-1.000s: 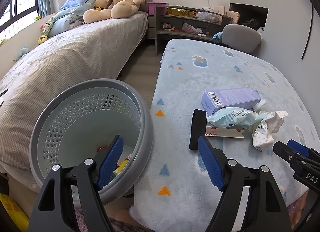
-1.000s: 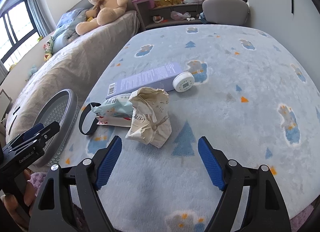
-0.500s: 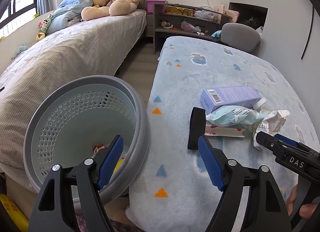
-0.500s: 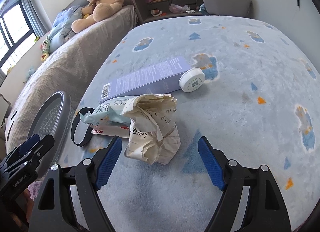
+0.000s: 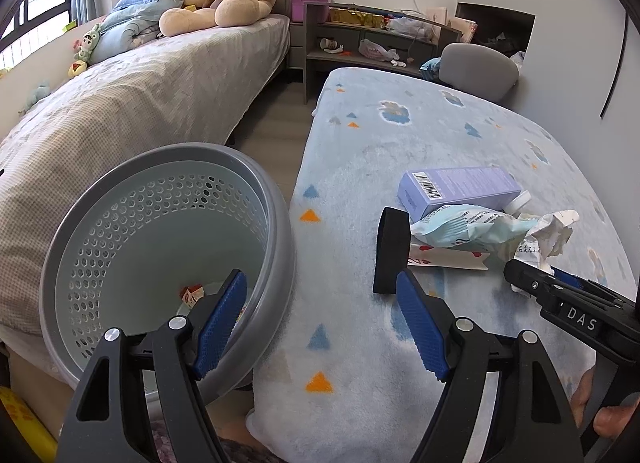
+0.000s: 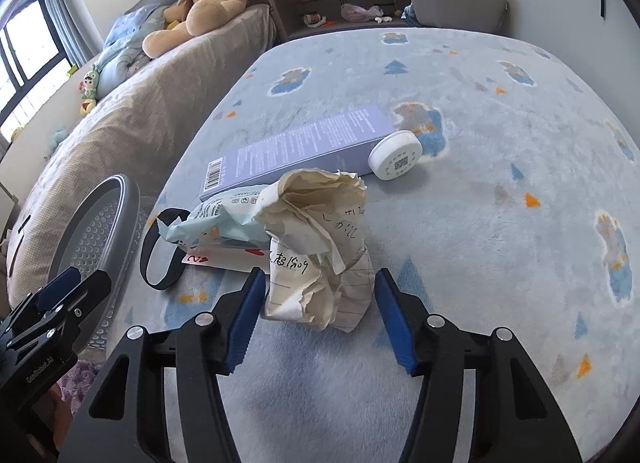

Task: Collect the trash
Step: 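Grasp the black loop strap with the left tool while the right tool holds the paper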

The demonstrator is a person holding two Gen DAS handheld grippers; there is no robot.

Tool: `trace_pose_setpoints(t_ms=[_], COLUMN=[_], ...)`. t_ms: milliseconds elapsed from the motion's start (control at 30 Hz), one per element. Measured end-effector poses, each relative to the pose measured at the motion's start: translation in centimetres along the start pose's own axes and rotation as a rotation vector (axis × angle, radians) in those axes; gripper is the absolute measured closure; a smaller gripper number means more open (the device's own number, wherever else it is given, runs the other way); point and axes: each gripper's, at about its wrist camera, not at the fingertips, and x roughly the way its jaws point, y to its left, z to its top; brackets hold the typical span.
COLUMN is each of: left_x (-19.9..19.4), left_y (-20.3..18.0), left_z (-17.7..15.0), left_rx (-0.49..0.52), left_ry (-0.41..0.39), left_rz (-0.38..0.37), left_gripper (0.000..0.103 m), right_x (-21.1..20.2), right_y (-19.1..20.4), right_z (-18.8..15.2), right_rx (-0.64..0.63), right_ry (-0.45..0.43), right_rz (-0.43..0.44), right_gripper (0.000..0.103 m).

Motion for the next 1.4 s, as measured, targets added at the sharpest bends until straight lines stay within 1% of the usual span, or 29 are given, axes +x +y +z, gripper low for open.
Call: trace_pose_setpoints(t_ms=[433, 700, 967, 1033, 1100, 1133, 1200, 1233, 1267, 1300, 1400], left_x=[1.1, 3.2, 4.5, 4.7, 5.0, 5.1, 5.1, 5.1, 5.0, 4.9, 4.5], left_y=[-1.8, -2.8, -3.6, -3.7, -3.8, -3.8, -3.8, -3.8, -3.8, -3.8, -3.9], left_z=[0.4, 0.6, 0.8, 1.0, 1.1, 1.2, 1.3, 1.3, 1.3, 1.3, 1.2], left_rx=[0.02, 0.027, 0.05, 0.056, 0.06, 0.059, 0.056, 0.057, 0.058, 0.06, 0.065], left_ry=[0.031, 0.069, 0.072, 0.074, 0.083, 0.087, 0.094, 0.094, 0.093, 0.092, 0.084], left_rz=[-0.019, 0.001, 0.052, 0.056, 0.055, 0.054, 0.045, 0.039, 0.034, 0.03, 0.026], left_gripper=[0.029, 0.029, 0.031, 0.039, 0.053, 0.058, 0.074, 0.078, 0.085, 0.088, 0.088], right_x=[-3.0, -3.7, -3.9, -3.9, -3.9, -3.9, -4.0, -4.0, -4.0, -4.0, -4.1], right_y=[-1.9, -3.5, -3.8, -3.9, -3.9, -4.0, -4.0, -4.0, -4.1, -4.1, -4.1], right_z=[-1.5, -2.0, -2.2, -2.2, -2.2, -2.2, -2.3, -2.3, -2.3, -2.3, -2.3], right_rx=[0.02, 0.052, 0.058, 0.059, 0.06, 0.06, 0.06, 0.06, 0.061, 0.062, 0.064], right_ry=[-0.024, -0.033, -0.041, -0.041, -0.041, -0.042, -0.043, -0.044, -0.044, -0.044, -0.046], right_rz=[0.023, 0.031, 0.036, 0.039, 0.042, 0.044, 0.044, 0.044, 0.044, 0.045, 0.046], right_gripper=[0.049, 0.049, 0.049, 0.049, 0.049, 0.049, 0.049, 0.049, 0.049, 0.049, 0.049])
